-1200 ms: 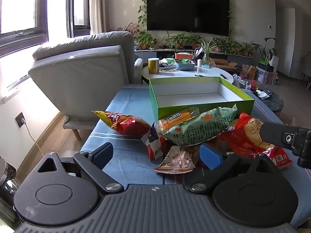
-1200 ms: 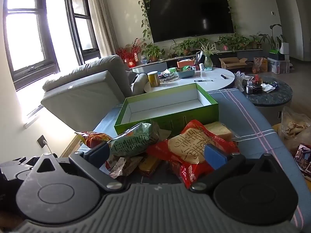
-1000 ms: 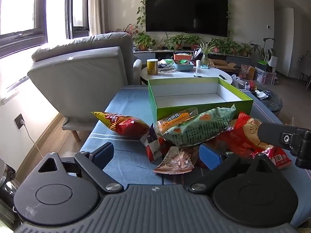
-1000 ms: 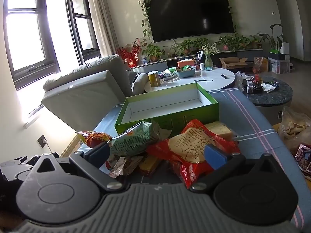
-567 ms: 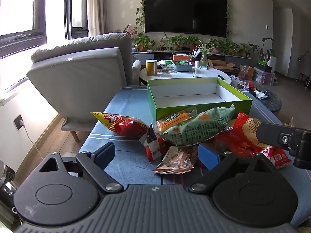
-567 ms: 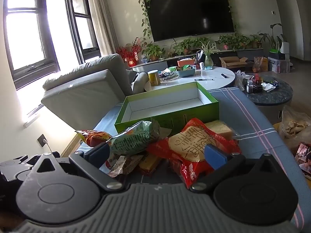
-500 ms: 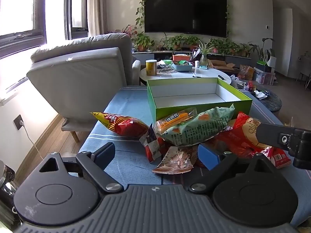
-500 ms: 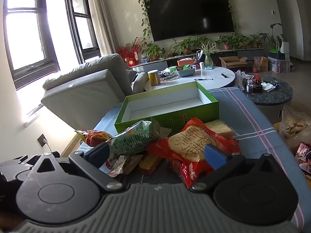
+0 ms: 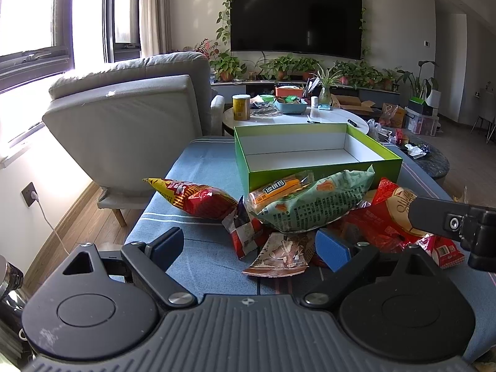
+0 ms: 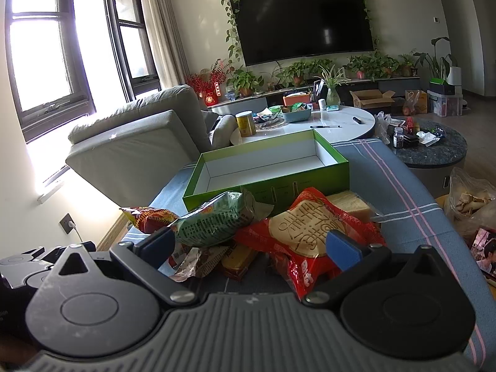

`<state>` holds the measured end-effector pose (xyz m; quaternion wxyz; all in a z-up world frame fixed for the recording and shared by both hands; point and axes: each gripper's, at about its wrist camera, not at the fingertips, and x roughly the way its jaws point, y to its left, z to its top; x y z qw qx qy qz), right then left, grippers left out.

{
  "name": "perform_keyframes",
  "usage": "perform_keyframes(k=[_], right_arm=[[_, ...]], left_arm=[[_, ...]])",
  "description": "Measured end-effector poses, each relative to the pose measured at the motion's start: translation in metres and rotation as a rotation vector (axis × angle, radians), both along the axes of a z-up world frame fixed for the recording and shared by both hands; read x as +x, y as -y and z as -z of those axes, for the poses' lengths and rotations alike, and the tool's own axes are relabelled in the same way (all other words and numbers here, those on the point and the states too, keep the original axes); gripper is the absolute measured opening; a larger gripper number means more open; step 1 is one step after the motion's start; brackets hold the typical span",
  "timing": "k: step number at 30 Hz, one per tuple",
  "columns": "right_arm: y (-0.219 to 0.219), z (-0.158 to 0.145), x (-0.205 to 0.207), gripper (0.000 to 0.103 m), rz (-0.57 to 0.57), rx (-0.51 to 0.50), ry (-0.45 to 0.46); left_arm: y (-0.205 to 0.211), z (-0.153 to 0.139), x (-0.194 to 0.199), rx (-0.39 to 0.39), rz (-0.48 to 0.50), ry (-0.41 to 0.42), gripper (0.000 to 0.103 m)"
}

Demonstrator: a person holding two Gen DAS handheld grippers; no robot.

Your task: Organize snacks

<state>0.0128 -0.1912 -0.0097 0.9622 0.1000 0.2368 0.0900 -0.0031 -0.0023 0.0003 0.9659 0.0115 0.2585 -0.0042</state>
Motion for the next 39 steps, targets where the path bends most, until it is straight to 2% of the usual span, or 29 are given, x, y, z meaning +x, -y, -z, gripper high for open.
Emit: perform_keyframes(k=[39], right_arm=[[-0.0031, 0.0022, 0.0, 0.078, -0.002, -0.002, 0.003]], left_arm=[[0.0002, 0.0023, -0.001, 0.001, 0.009, -0.005, 0.092]])
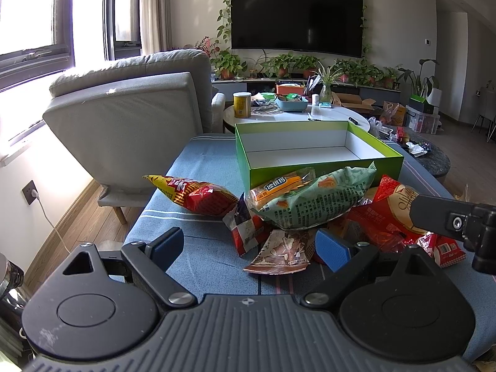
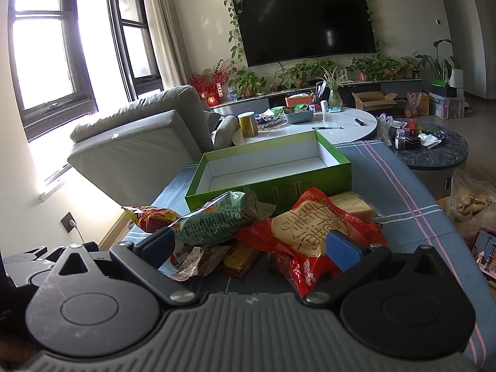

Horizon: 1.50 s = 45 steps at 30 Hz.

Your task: Organize snacks

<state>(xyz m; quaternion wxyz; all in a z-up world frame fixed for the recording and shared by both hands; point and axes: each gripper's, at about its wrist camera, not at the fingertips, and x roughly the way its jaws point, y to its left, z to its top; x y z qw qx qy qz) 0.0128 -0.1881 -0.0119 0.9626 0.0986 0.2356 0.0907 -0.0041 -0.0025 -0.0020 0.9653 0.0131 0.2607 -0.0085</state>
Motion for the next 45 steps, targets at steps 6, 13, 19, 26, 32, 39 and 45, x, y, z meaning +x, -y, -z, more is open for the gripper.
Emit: perform_keyframes(k=[6, 13, 19, 26, 32, 39, 45], right_arm=[[0.0001, -0.0025, -0.0015, 0.078, -0.003, 0.001, -0.005], [0.0009, -0.0028, -0.0003, 0.078, 0.011, -0.019, -0.002], [-0.0002, -0.0077, -0.0065, 0.078, -0.014, -0.018, 0.05], [0.0008, -0.0064, -0.0048, 0.078, 0.023, -0.013, 0.05], [0.0049, -0.0023, -0.0053, 0.078, 0.011, 0.046, 0.028], [0.0022, -0.0008, -0.0037, 0.078, -0.005, 0.011, 0.006], [0.0034, 0.0007, -0.0024, 0.078, 0.0, 0.011, -0.009]], left_arm=[[-0.0003, 0.0007, -0.0001, 0.0, 0.0, -0.001, 0.092], [-0.0008, 0.0016, -0.0004, 0.001, 0.001, -0.001, 0.092], [-0.0006, 0.0015, -0.0002, 0.001, 0.001, -0.001, 0.092], [-0.0005, 0.0016, -0.0002, 0.001, 0.001, -0.001, 0.092], [-0.0011, 0.0034, 0.0001, 0.003, 0.002, -0.004, 0.092], [-0.0007, 0.004, 0.0018, 0.004, -0.003, -0.009, 0.092], [-0.001, 0.0035, 0.0021, 0.003, -0.005, -0.013, 0.092]])
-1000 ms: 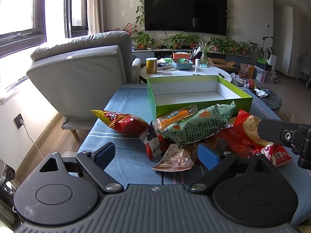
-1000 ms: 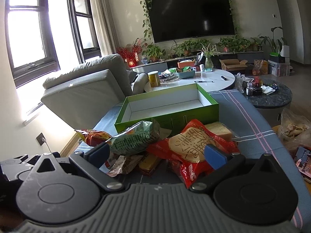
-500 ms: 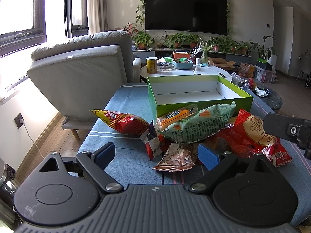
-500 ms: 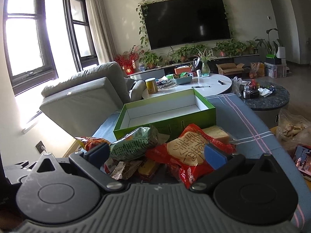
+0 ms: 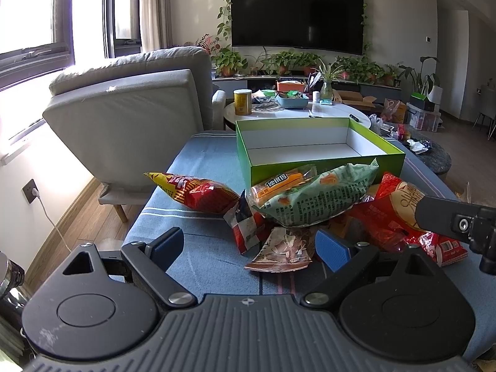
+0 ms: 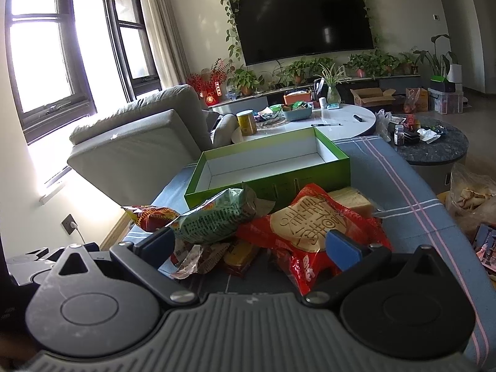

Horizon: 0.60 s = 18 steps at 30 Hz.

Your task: Organize snacks

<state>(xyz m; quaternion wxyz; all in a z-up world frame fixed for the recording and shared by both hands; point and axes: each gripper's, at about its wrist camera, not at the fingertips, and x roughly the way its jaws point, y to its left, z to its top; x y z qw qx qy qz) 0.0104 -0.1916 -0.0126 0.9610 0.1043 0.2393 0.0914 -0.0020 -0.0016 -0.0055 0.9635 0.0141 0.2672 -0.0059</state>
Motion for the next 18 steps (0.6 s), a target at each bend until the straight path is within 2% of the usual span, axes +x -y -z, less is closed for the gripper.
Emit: perform_keyframes(k=[6, 10, 18], right_arm=[[0.001, 0.001, 0.002, 0.078, -0.002, 0.004, -0.006], [0.009, -0.001, 0.004, 0.078, -0.015, 0.014, 0.004], [0.027, 0.004, 0.025, 0.078, -0.075, 0.085, -0.049]], left_arm=[[-0.005, 0.0, 0.003, -0.009, 0.001, -0.009, 0.092], [-0.018, -0.001, 0.004, -0.052, 0.008, 0.003, 0.092], [-0.033, 0.002, 0.015, -0.127, 0.136, 0.029, 0.091]])
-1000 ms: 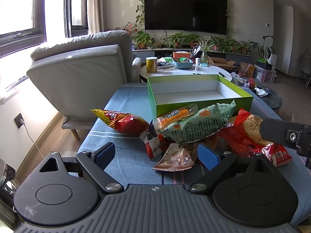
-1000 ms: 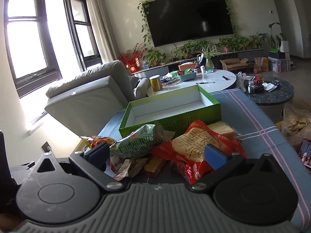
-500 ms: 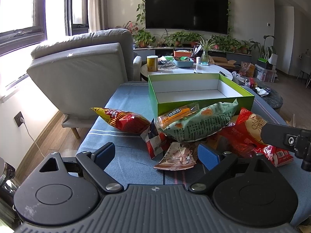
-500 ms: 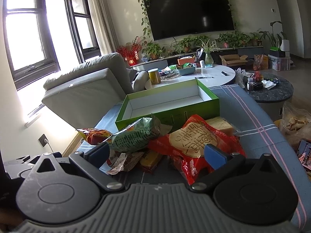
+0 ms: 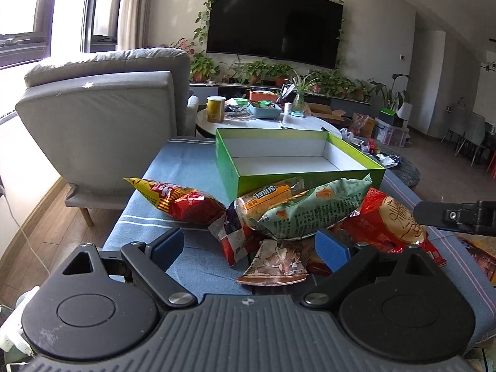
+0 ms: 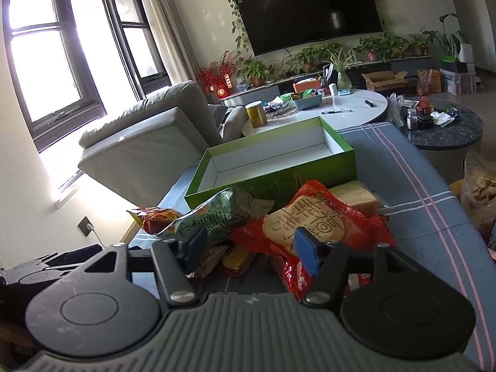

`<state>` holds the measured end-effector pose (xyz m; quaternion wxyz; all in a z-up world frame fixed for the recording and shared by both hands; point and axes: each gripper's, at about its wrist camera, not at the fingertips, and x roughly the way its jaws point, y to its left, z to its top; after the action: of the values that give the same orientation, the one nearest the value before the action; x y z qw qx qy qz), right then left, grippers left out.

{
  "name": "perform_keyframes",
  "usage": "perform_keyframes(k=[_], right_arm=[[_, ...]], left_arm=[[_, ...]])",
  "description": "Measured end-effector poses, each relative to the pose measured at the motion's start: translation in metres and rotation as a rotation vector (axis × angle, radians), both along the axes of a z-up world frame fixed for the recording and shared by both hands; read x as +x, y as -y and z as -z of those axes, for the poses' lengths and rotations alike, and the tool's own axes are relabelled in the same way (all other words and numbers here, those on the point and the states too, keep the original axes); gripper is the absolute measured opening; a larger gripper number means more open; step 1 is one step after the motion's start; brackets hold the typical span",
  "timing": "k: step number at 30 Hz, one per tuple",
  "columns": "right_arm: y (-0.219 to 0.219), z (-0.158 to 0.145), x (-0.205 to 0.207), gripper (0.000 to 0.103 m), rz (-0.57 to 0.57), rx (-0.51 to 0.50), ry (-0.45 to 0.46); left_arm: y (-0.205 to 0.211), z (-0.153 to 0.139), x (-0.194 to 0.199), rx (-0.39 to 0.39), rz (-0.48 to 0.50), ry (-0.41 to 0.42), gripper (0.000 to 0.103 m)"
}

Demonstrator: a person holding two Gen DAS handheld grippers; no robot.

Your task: Organize snacks

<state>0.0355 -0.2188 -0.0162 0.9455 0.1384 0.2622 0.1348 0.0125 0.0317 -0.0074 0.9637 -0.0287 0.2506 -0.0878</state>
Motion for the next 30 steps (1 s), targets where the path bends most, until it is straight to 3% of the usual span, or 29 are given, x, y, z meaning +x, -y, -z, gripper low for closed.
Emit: perform_keyframes(k=[5, 9, 15, 26, 30], right_arm=[[-0.01, -0.005, 0.029, 0.078, -0.064, 0.002, -0.022], [-0.019, -0.017, 0.064, 0.078, -0.083, 0.011, -0.056], [-0.033, -0.01, 0.113, 0.077, -0.056, 0.002, -0.185], [-0.043, 0.015, 0.064, 0.075, -0.133, -0.048, -0.236], [-0.048, 0.026, 0.043, 0.075, -0.175, -0.043, -0.262]], left_arm=[[0.001, -0.003, 0.025, -0.07, 0.056, -0.036, 0.088], [0.002, -0.009, 0.048, -0.094, 0.034, -0.06, 0.087], [0.004, 0.008, 0.082, -0.094, -0.001, -0.164, 0.074], [-0.012, 0.028, 0.052, -0.192, 0.088, -0.249, 0.073], [-0.016, 0.024, 0.032, -0.19, 0.122, -0.242, 0.073]])
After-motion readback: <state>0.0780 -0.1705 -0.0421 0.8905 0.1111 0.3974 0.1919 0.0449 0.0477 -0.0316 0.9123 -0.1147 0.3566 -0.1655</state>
